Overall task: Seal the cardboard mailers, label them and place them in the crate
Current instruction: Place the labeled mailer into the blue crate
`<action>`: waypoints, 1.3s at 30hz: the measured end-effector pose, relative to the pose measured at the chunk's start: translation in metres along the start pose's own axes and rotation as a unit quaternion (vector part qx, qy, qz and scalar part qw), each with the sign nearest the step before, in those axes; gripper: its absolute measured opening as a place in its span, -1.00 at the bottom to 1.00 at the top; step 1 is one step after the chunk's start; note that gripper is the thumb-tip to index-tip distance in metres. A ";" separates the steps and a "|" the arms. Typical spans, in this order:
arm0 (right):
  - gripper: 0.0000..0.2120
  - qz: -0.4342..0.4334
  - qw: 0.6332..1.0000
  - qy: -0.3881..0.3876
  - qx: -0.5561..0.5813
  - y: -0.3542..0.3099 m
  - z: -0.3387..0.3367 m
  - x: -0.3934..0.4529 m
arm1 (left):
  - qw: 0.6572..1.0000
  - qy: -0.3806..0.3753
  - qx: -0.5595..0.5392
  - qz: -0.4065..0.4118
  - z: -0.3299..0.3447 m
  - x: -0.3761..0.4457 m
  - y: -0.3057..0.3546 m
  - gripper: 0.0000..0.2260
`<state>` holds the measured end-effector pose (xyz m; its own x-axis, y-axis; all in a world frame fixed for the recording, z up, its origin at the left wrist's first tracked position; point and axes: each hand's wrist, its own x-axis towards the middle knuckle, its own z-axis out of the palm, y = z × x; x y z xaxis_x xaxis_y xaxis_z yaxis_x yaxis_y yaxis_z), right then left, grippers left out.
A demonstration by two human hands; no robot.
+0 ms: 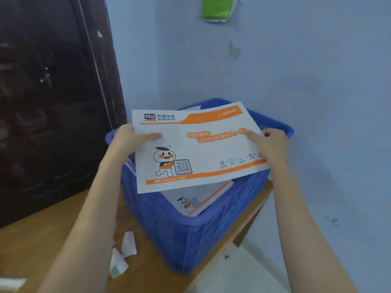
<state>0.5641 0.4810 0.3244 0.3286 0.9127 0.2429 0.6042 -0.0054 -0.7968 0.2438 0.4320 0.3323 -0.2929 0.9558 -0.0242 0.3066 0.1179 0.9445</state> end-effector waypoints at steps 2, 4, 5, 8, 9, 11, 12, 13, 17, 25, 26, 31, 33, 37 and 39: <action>-0.57 -0.009 1.000 -0.022 -0.013 0.013 -0.002 0.038 | 0.999 0.008 0.022 -0.036 0.025 0.021 0.010 -0.70; -0.56 -0.010 0.998 -0.045 -0.030 0.025 0.001 0.075 | 0.997 0.018 0.039 -0.067 0.047 0.041 0.015 -0.68; -0.57 -0.008 0.997 -0.060 -0.040 0.031 0.005 0.093 | 0.995 0.022 0.047 -0.084 0.057 0.051 0.016 -0.68; -0.60 0.005 0.989 -0.127 -0.080 0.049 0.027 0.138 | 0.986 0.029 0.087 -0.136 0.085 0.081 0.011 -0.71; -0.60 0.004 0.985 -0.146 -0.094 0.053 0.034 0.146 | 0.983 0.021 0.103 -0.152 0.090 0.086 0.007 -0.70; -0.60 -0.001 0.970 -0.201 -0.138 0.062 0.053 0.168 | 0.974 0.002 0.122 -0.192 0.098 0.102 -0.007 -0.65; -0.61 -0.006 0.956 -0.237 -0.170 0.065 0.064 0.179 | 0.969 -0.005 0.126 -0.212 0.102 0.110 -0.015 -0.62; -0.60 -0.012 0.940 -0.277 -0.201 0.067 0.077 0.189 | 0.965 -0.012 0.131 -0.228 0.105 0.118 -0.025 -0.60; -0.48 0.001 0.866 -0.388 -0.316 0.075 0.126 0.216 | 0.943 -0.030 0.135 -0.302 0.119 0.142 -0.067 -0.58; -0.52 0.066 0.696 -0.596 -0.394 0.097 0.199 0.231 | 0.898 -0.010 0.090 -0.432 0.132 0.139 -0.145 -0.67; -0.52 0.065 0.680 -0.611 -0.400 0.101 0.208 0.231 | 0.891 -0.003 0.080 -0.448 0.134 0.137 -0.153 -0.66; -0.57 0.045 0.629 -0.646 -0.431 0.127 0.249 0.234 | 0.875 0.052 0.083 -0.473 0.156 0.128 -0.183 -0.75; -0.55 0.043 0.603 -0.651 -0.459 0.138 0.261 0.234 | 0.869 0.062 0.096 -0.481 0.163 0.126 -0.193 -0.71; -0.53 0.025 0.576 -0.647 -0.499 0.163 0.290 0.237 | 0.856 0.077 0.133 -0.493 0.173 0.130 -0.210 -0.64; -0.51 0.018 0.573 -0.650 -0.499 0.179 0.305 0.239 | 0.849 0.077 0.149 -0.500 0.179 0.131 -0.217 -0.61</action>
<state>0.5293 0.8223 0.0713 -0.0721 0.4348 -0.8976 0.9413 0.3274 0.0829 0.3009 0.5795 0.0658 -0.6499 0.2928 -0.7013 0.0437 0.9357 0.3502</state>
